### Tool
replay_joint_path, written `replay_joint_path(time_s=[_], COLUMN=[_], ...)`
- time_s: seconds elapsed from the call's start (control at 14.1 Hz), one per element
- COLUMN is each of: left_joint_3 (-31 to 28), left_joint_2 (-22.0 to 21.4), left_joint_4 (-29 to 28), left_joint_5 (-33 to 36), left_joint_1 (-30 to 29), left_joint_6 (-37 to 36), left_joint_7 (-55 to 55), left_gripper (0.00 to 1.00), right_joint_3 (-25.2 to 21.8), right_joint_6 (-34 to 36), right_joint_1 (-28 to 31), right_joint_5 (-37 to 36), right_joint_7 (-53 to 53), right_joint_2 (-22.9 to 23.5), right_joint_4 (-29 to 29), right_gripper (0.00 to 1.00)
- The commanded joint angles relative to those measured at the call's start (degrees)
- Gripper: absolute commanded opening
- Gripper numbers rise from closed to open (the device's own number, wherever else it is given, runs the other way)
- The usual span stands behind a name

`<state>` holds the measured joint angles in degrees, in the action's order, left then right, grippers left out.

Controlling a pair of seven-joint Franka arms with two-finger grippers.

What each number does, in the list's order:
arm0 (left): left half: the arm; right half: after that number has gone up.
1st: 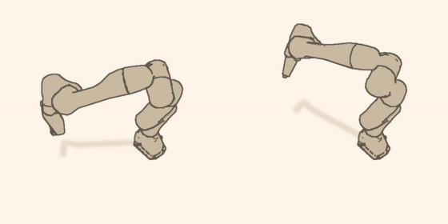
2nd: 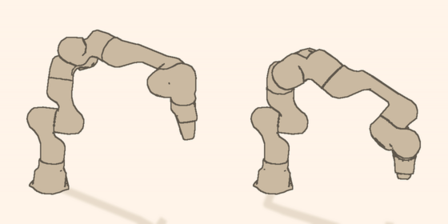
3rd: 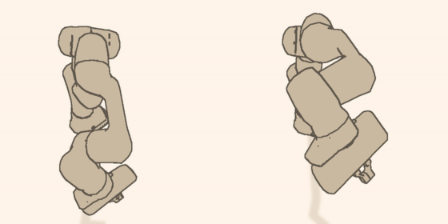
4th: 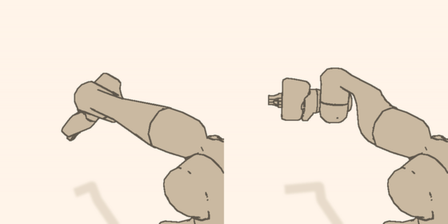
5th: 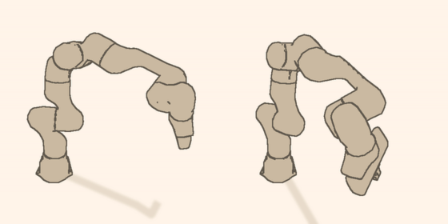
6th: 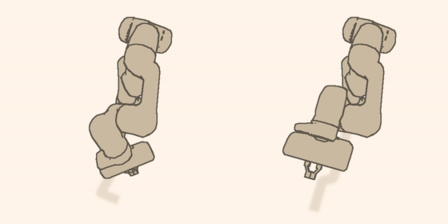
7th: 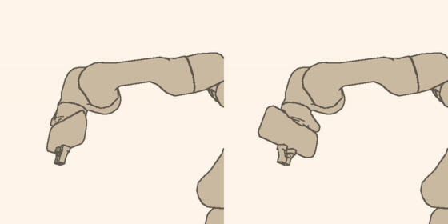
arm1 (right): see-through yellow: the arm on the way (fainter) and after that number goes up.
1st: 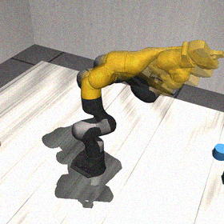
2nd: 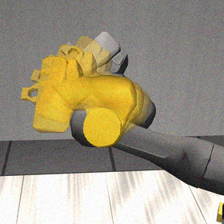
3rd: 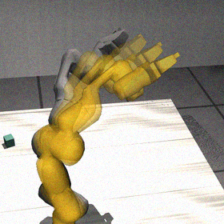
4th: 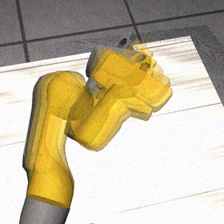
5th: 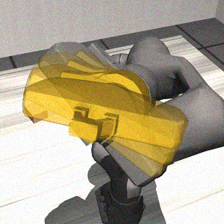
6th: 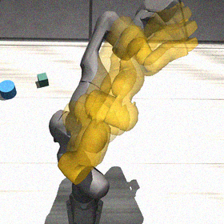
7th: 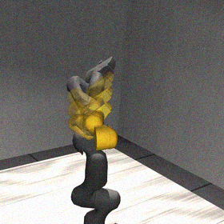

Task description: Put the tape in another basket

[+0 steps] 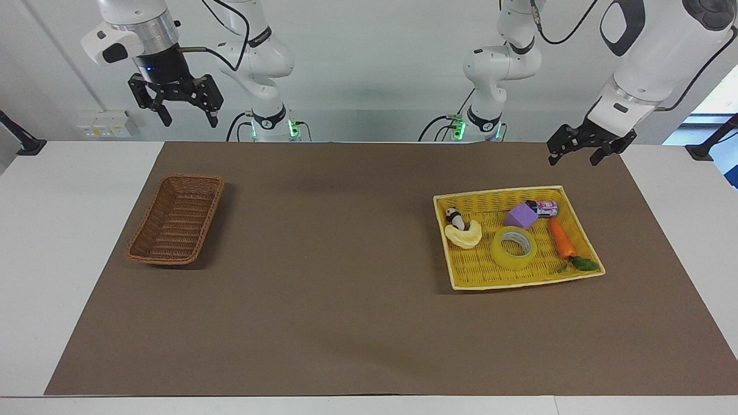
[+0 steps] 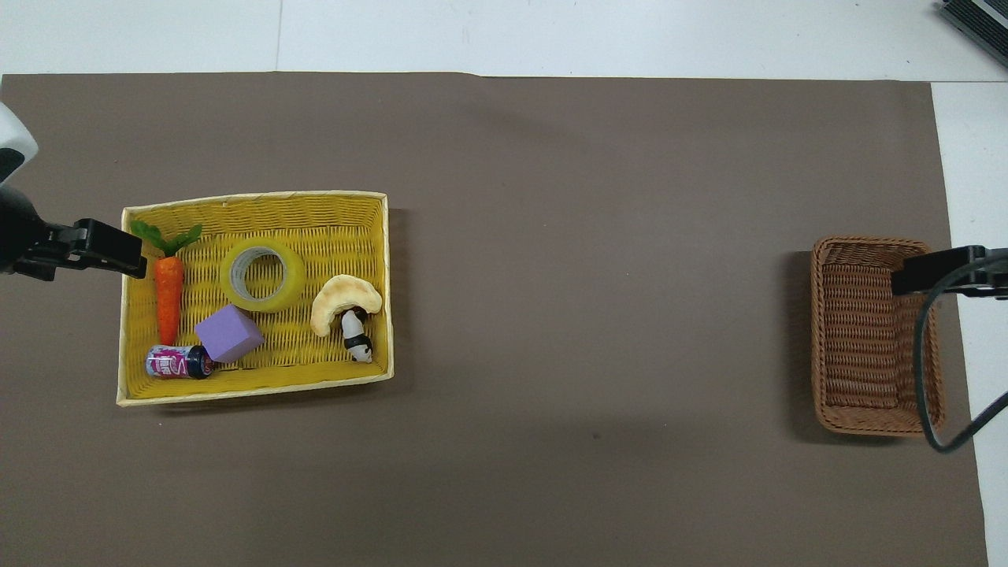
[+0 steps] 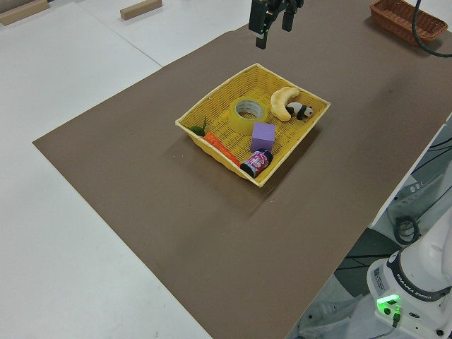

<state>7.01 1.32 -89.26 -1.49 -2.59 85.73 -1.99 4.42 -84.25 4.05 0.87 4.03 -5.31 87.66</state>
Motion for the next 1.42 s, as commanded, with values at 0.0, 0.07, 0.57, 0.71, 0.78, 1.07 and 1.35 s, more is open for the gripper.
replay_joint_path(time_s=[0.0,0.07,0.57,0.71,0.78,1.07,1.35], left_joint_3=[-0.2,-0.2,-0.2,-0.2,-0.2,-0.2,-0.2], left_joint_2=[-2.6,-2.6,-2.9,-2.9,-2.9,-1.7,4.5], left_joint_4=[-3.7,-4.3,-9.8,-12.9,-14.5,-20.8,-24.6], left_joint_5=[0.3,0.3,0.3,0.3,0.3,0.3,0.3], left_joint_1=[-0.2,-0.2,-0.3,-0.4,-0.7,-1.1,-2.2], left_joint_6=[2.0,2.4,8.5,12.6,14.8,23.9,32.0], left_joint_7=[1.1,1.1,1.1,1.1,1.1,1.3,1.2], left_gripper=[1.00,1.00,1.00,1.00,1.00,1.00,1.00], right_joint_3=[0.2,0.2,0.2,0.2,0.2,0.2,0.2], right_joint_6=[1.2,1.2,1.2,1.2,1.2,1.1,1.2], right_joint_1=[0.6,0.6,0.6,0.6,0.6,0.6,0.6], right_joint_5=[0.9,0.9,0.9,0.9,0.9,0.9,0.9], right_joint_7=[-1.3,-1.3,-1.3,-1.3,-1.3,-1.3,-1.3], right_joint_2=[0.0,0.0,0.0,0.0,0.0,0.0,0.0], right_joint_4=[-0.6,-0.6,-0.6,-0.6,-0.6,-0.6,-0.6], right_gripper=[1.00,1.00,1.00,1.00,1.00,1.00,1.00])
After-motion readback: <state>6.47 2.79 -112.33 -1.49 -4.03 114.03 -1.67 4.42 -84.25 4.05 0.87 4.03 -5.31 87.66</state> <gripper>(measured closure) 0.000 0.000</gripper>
